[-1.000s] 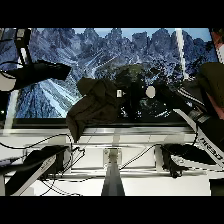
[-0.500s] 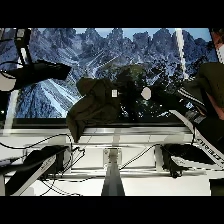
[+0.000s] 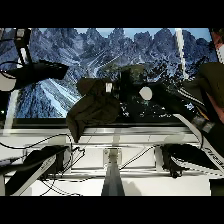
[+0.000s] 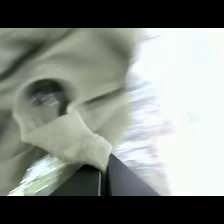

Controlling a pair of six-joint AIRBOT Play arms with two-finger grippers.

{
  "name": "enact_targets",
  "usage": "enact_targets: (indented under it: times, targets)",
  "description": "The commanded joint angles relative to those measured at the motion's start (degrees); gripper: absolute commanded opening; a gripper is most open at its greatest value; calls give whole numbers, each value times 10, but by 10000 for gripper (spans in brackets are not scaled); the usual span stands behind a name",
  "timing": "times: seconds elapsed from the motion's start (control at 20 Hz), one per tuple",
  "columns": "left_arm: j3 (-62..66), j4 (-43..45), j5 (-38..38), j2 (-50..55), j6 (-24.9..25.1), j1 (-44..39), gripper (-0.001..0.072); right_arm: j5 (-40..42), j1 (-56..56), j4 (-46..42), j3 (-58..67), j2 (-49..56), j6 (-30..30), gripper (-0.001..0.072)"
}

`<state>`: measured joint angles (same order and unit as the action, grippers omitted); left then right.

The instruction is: Fold the clothes and pants, and hang the long-sleeved shirts on hangers.

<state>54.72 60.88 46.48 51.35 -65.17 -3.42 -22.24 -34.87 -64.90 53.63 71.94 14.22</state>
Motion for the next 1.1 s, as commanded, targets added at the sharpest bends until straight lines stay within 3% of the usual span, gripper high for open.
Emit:
enact_targets:
  times: [0.0,0.1,0.2,0.3,0.4,0.55,0.65,0.75,0.85,1.05]
  targets:
    - [0,32,-4,0,-3,1,356,145,43,-3,9,-55,145,12]
    - [0,61,-4,0,-36,1,355,151,105,-2,9,-88,254,12]
    - [-1,99,-2,0,-72,1,355,91,185,2,8,-110,398,11]
    - [-10,107,-2,1,-95,1,355,-23,262,2,8,-110,536,11]
    - [-29,106,0,10,-122,0,355,-168,335,2,8,-95,608,11]
    - [-64,101,16,44,-192,0,358,-341,407,11,8,-72,616,11]
    - [-83,61,64,81,-197,-4,369,-387,424,18,8,-69,615,10]
    - [-94,28,111,122,-163,-15,507,-382,424,21,8,-69,614,10]
    - [-97,14,132,167,-119,-31,508,-365,423,30,8,-69,614,11]
    - [-97,16,134,226,-92,-42,508,-355,423,37,8,-69,614,11]
